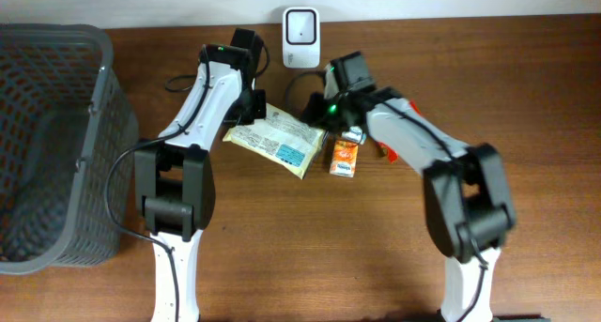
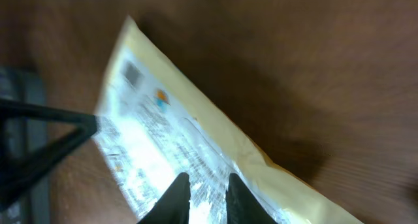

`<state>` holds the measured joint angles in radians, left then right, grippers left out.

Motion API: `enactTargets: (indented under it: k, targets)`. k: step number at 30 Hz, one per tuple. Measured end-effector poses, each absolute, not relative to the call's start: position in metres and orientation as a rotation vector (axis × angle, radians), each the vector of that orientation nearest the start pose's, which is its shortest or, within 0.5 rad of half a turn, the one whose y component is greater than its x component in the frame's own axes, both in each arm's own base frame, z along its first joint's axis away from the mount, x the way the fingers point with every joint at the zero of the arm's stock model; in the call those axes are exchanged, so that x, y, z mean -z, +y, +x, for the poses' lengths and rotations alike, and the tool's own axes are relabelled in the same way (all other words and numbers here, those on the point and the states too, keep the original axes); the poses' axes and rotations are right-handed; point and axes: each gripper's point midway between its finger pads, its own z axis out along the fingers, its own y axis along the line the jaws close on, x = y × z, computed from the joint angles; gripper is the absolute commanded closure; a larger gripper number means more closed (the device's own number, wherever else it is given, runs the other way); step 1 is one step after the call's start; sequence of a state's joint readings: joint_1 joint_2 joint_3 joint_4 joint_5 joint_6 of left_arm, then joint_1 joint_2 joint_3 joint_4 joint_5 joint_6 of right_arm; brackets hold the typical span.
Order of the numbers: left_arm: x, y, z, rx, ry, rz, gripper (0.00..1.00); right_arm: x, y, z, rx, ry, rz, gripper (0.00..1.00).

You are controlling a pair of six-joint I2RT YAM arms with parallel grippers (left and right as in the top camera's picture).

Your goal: Scan the item barcode

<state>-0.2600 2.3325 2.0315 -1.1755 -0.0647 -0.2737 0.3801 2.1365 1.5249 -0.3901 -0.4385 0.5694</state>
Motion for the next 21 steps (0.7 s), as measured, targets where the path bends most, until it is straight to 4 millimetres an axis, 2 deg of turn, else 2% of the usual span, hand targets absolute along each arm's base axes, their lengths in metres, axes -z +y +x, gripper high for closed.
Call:
enactTargets:
  k: [1,2,4,5,6,7,8,9,10,11,12,13,15,18,21]
  targets:
    - [-0.041,-0.111,0.464,-0.060,3.041,-0.026,0.94,-0.027,0.266,0.450,-0.912,2.752,0.114,0.81]
    - [-0.038,-0.110,0.464,-0.063,3.047,-0.031,0.97,-0.013,0.268,0.448,-0.938,2.779,0.143,0.84]
    - [-0.038,-0.102,0.464,-0.066,3.051,-0.055,1.00,-0.011,0.267,0.448,-0.937,2.785,0.164,0.84]
    - [-0.037,-0.093,0.463,-0.072,3.065,-0.090,1.00,-0.010,0.265,0.448,-0.922,2.788,0.169,0.81]
    - [-0.037,-0.085,0.461,-0.077,3.076,-0.111,0.96,-0.009,0.262,0.449,-0.905,2.792,0.164,0.73]
    - [-0.038,-0.070,0.453,-0.095,3.115,-0.156,0.85,-0.007,0.255,0.447,-0.875,2.807,0.153,0.61]
    - [-0.038,-0.063,0.451,-0.099,3.128,-0.184,0.68,-0.009,0.249,0.446,-0.862,2.815,0.139,0.32]
    - [-0.039,-0.057,0.448,-0.091,3.141,-0.216,0.42,-0.016,0.240,0.442,-0.827,2.832,0.125,0.10]
    - [-0.040,-0.054,0.448,-0.058,3.148,-0.235,0.25,-0.032,0.230,0.442,-0.799,2.815,0.088,0.01]
    - [-0.040,-0.052,0.449,-0.027,3.149,-0.251,0.11,-0.048,0.224,0.444,-0.786,2.791,0.069,0.01]
    - [-0.040,-0.052,0.452,-0.002,3.137,-0.262,0.01,-0.066,0.218,0.444,-0.773,2.766,0.047,0.01]
    - [-0.041,-0.053,0.459,0.029,3.114,-0.273,0.00,-0.096,0.213,0.441,-0.768,2.723,0.016,0.01]
    - [-0.042,-0.067,0.468,0.155,3.085,-0.201,0.01,-0.129,0.212,0.436,-0.773,2.668,-0.022,0.01]
    - [-0.046,-0.091,0.467,0.368,3.079,-0.080,0.01,-0.150,0.208,0.425,-0.772,2.656,-0.035,0.01]
    - [-0.040,-0.098,0.455,0.437,3.118,-0.059,0.00,-0.160,0.207,0.420,-0.768,2.642,-0.064,0.01]
